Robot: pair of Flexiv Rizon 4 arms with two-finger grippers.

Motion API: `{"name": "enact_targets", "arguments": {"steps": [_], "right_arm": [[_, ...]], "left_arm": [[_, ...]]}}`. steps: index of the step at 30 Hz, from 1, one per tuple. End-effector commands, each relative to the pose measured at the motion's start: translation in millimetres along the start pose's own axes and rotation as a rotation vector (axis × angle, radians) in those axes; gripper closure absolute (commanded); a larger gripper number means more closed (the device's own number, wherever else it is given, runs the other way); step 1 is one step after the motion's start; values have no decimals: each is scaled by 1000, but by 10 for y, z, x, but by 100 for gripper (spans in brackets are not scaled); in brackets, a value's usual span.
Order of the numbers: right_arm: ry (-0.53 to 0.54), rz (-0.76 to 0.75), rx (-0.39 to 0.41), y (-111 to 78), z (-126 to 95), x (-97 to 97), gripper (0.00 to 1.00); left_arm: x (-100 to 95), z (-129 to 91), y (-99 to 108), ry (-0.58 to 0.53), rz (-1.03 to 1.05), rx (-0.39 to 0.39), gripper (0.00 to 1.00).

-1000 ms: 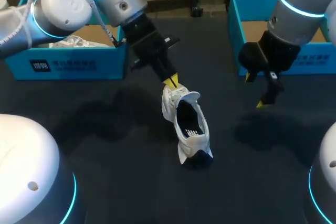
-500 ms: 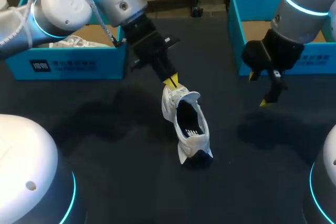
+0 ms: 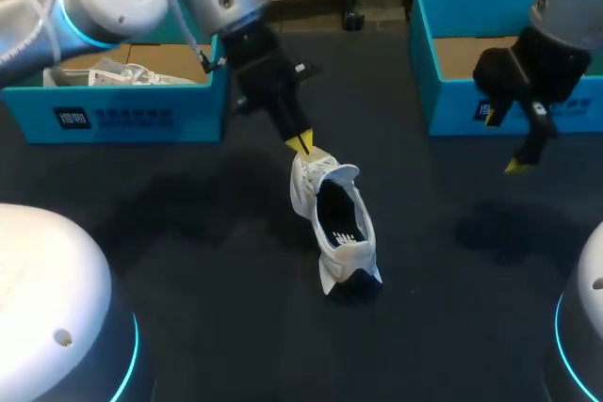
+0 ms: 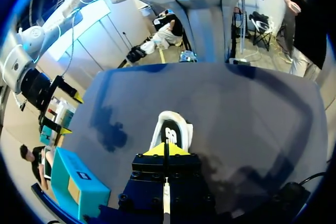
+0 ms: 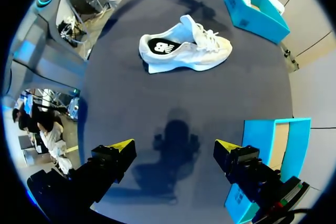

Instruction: Take the shoe out of the shoebox, open the shoe tongue, remove and reinsert the insole, then place the shoe into the shoebox

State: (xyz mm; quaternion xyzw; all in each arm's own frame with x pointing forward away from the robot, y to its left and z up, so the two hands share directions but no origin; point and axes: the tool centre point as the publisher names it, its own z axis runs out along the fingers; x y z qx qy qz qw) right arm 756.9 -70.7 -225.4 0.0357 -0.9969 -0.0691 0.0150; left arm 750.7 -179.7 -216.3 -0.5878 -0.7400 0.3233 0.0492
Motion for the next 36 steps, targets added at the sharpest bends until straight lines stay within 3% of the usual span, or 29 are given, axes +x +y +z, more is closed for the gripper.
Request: {"name": "enact_targets", "arguments": {"steps": [1,8,17,30,36], "right_arm": [[-2,6,-20,-46,-55,-25,0],[-9,19,-25,-58,-63,-29,0],[-9,19,-25,-58,-63,-29,0],[-9,19,-25,-58,-63,-29,0],[-9,19,-25,-58,-63,-29,0]], "left_arm": [[-92,-86,84,87,4,30,100],[-185,-125,138,215,37,28,100],[-328,83,178,272,72,12,100],[-186,425,83,338,101,6,100],[-133,676,144,337,104,-40,100]]}}
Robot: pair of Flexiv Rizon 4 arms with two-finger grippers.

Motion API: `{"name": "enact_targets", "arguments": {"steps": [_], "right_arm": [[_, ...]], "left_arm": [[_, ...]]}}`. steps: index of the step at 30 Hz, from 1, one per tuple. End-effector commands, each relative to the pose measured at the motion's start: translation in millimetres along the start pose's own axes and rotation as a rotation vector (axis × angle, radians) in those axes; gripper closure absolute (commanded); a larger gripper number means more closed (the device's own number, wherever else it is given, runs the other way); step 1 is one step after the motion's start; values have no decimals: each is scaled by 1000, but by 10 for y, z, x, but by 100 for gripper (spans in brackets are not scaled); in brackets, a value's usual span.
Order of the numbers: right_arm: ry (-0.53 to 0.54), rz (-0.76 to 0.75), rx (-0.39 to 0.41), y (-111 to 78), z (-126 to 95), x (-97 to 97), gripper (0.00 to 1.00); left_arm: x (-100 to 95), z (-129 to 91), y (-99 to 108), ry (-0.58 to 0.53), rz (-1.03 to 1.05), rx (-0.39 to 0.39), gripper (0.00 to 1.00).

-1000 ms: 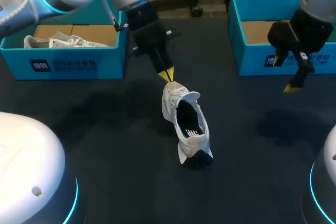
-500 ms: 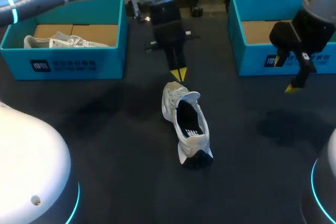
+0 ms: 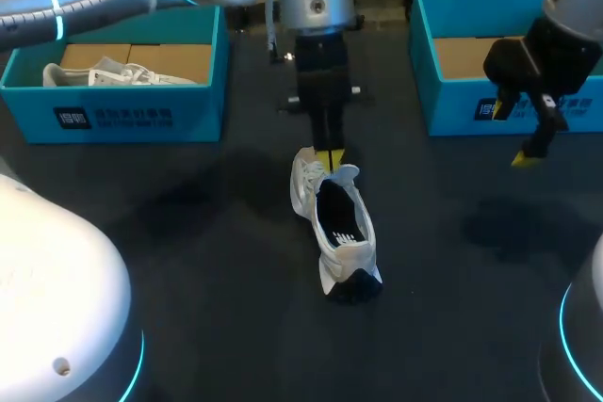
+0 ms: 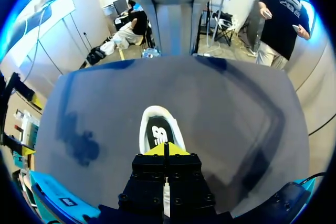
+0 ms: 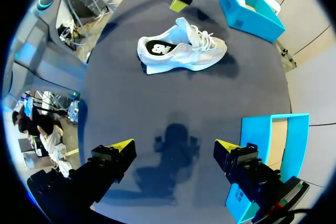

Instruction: Take the shoe out of the shoebox, open the shoe tongue, remove and reinsert the insole, then place the shoe into the shoebox

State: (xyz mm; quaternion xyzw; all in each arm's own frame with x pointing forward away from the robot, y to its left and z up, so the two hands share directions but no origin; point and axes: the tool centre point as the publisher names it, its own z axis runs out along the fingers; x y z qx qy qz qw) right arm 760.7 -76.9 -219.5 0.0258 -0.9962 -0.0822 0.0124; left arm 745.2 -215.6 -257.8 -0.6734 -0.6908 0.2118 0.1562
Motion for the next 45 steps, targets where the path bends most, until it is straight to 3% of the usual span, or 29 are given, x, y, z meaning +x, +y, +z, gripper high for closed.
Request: {"name": "enact_targets", "arguments": {"steps": [1,8,12,21,30,45], "right_arm": [[-1,0,1,-3,6,3,0],[-1,0,1,-3,6,3,0],[-1,0,1,-3,6,3,0],[-1,0,1,-3,6,3,0],[-1,0,1,-3,6,3,0],[-1,0,1,-3,6,3,0]], "left_arm": [[-29,217,10,-9,-6,-37,100],[-112,434,15,-26,-44,-80,100],[-128,555,8,-13,-64,-158,100],[-112,861,54,-24,-95,-185,100],[-61,994,180,-79,-130,-240,100],[-74,1278,304,-75,-169,-284,100]]}}
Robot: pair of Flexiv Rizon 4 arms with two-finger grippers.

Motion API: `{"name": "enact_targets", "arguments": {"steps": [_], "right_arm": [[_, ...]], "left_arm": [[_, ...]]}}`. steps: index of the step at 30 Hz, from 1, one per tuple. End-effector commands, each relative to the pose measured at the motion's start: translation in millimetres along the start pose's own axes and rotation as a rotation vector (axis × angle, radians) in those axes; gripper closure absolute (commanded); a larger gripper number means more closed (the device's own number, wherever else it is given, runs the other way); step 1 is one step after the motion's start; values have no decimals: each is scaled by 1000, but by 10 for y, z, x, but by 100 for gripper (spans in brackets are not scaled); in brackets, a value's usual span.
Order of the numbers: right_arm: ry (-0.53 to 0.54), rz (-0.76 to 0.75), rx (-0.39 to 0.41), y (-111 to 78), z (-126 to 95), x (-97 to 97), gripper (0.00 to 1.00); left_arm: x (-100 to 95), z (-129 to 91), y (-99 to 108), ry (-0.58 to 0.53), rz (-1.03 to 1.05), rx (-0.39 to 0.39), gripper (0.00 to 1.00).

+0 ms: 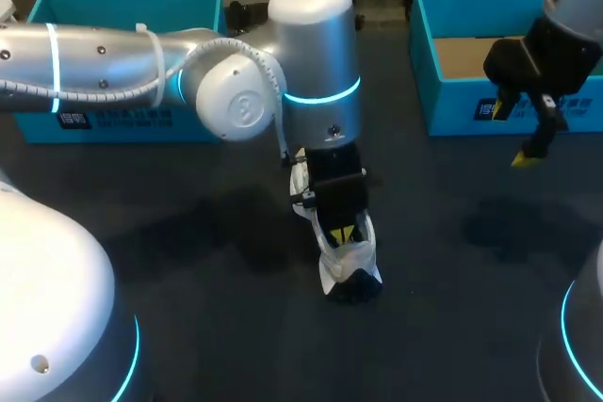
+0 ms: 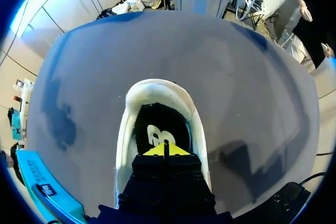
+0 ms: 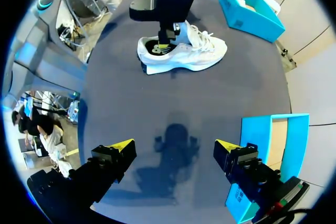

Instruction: Take the shoe out of the shoebox, open the shoe tongue, remove and reinsert the insole, then place the shoe into the shoebox

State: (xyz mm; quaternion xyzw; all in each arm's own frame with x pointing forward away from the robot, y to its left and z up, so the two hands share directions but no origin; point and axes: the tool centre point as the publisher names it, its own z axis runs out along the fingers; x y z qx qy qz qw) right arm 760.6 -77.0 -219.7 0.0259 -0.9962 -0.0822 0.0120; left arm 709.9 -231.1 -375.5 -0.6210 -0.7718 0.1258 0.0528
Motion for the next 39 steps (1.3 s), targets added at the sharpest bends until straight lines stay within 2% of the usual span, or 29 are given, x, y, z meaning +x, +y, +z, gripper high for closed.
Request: {"name": "enact_targets", "arguments": {"steps": [1,3,8,11,20,32,39], "right_arm": [[0,0,1,-2,4,2,0],[0,0,1,-2,4,2,0],[0,0,1,-2,4,2,0],[0,0,1,-2,4,2,0],[0,0,1,-2,4,2,0],[0,0,1,-2,4,2,0],[0,0,1,-2,4,2,0]], "left_arm": [[-14,88,-2,1,-6,-7,100],[-15,93,0,2,-8,-9,100],[-55,-106,-42,-37,0,-5,100],[-64,-130,-86,-37,6,13,100],[-99,110,-217,-18,21,32,100],[-83,373,-134,-33,8,-17,100],[-81,136,-103,-86,3,-42,100]]}}
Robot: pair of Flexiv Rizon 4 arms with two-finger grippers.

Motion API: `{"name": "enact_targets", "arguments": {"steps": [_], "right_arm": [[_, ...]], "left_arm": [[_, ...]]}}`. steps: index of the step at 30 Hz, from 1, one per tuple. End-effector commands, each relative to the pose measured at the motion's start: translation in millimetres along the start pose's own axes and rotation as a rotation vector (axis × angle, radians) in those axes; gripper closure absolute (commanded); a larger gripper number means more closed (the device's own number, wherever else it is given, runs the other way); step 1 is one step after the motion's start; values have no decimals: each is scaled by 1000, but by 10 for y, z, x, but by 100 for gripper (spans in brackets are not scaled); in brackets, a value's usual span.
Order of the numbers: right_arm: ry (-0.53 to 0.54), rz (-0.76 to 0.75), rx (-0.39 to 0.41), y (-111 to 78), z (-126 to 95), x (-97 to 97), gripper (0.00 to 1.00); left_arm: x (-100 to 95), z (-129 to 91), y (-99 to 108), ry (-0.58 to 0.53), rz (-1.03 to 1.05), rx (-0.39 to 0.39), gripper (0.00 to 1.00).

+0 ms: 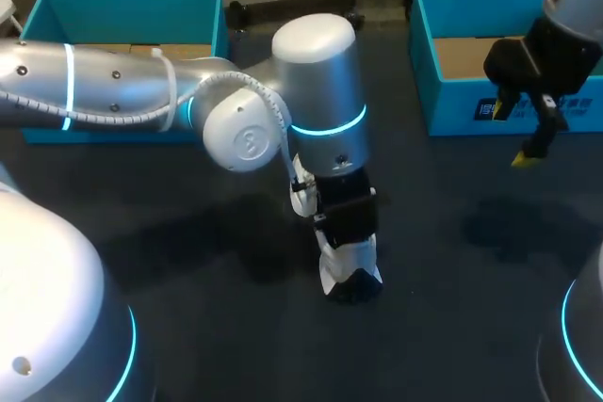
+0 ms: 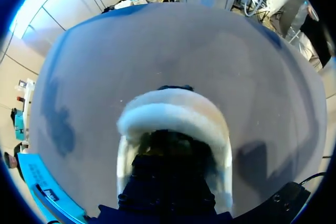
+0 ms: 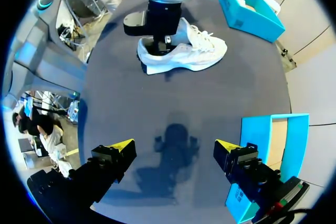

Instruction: Take the shoe out of the shoebox, open the shoe tongue, remove and reinsert the insole, then place the shoe into the shoebox

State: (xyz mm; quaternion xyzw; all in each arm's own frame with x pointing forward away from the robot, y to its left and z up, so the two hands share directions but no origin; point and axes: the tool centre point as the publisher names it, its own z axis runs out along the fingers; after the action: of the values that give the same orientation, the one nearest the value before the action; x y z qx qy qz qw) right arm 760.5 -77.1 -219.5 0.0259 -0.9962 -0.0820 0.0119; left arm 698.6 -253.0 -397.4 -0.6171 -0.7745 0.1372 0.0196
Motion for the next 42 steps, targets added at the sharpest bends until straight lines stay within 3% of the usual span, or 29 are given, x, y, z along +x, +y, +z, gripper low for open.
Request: {"name": "enact_targets", "arguments": {"steps": [1,12,21,31,42], "right_arm": [[0,0,1,-1,6,1,0],[0,0,1,-1,6,1,0],[0,0,1,-1,6,1,0],[0,0,1,-1,6,1,0],[0,0,1,-1,6,1,0]], "left_arm": [[80,-142,-3,-24,5,-23,100],[27,30,-86,-22,24,-32,100],[4,143,-26,-8,29,-56,100],[31,-61,54,-31,13,-36,100],[-62,0,-149,-30,60,-15,100]]}}
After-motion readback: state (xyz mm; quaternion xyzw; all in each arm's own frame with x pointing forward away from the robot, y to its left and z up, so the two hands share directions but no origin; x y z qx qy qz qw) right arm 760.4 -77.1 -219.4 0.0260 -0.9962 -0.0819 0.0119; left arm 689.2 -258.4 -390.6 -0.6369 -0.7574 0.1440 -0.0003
